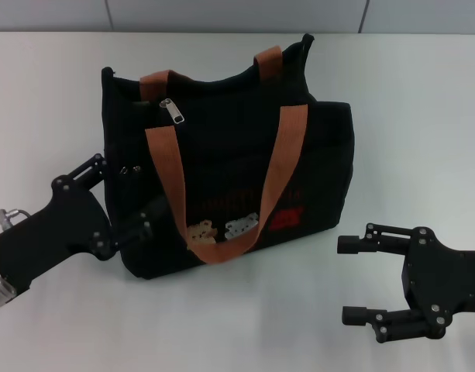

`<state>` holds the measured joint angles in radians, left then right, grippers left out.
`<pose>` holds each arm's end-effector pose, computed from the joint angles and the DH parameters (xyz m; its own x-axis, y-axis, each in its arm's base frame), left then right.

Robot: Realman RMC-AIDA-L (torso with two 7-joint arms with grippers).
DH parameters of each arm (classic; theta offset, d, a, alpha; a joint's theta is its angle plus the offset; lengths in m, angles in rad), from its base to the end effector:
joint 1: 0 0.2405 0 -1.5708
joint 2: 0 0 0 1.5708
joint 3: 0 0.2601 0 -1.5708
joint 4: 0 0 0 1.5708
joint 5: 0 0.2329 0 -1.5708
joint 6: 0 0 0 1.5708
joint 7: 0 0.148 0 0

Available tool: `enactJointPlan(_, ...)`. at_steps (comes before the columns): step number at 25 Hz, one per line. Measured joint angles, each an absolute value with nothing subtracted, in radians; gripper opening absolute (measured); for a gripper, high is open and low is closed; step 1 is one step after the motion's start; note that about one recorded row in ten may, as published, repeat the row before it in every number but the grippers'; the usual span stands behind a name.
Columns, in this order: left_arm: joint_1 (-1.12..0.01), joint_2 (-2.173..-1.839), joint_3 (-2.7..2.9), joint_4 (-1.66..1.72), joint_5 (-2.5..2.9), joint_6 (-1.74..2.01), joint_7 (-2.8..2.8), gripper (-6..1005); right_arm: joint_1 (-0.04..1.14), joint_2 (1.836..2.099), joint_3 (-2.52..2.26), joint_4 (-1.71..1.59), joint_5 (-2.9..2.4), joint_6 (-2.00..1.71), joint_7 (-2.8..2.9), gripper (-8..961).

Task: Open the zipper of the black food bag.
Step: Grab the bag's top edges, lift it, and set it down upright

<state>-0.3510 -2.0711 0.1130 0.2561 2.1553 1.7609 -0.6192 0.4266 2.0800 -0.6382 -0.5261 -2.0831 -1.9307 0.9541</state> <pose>-0.3363 0.2483 -0.0235 0.6893 -0.0075 0.7245 0.4166 -0.8140 -0.4048 0.2896 0.2591 -0.0194 0.7812 -0.1221 -0.6122 -0.1379 -0.9902 0.0215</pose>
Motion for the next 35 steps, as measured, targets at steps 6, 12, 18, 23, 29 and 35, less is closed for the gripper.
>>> enactJointPlan(6,-0.344,-2.071,0.11,0.241,2.129,1.763,-0.584,802,0.425,2.08,-0.639,-0.526,-2.084,-1.92,0.954,840)
enactJointPlan(12,-0.333,-2.071,0.114,0.209,2.098,1.755,-0.538,651,0.425,2.081,-0.64,-0.526,-2.085,-1.919,0.954,840)
enactJointPlan(18,-0.334,-2.071,0.111,0.207,2.098,1.755,-0.538,365,0.425,2.082,-0.64,-0.519,-2.085,-1.919,0.954,840)
enactJointPlan(23,-0.337,-2.071,0.111,0.207,2.097,1.755,-0.538,181,0.426,2.082,-0.638,-0.519,-2.084,-1.919,0.954,841)
enactJointPlan(29,-0.337,-2.072,0.11,0.205,2.095,1.76,-0.525,171,0.429,2.082,-0.629,-0.518,-2.082,-1.919,0.954,841)
enactJointPlan(35,-0.366,-2.07,0.109,0.206,2.052,1.839,-0.339,171,0.427,2.082,-0.629,-0.517,-2.061,-1.919,0.943,841)
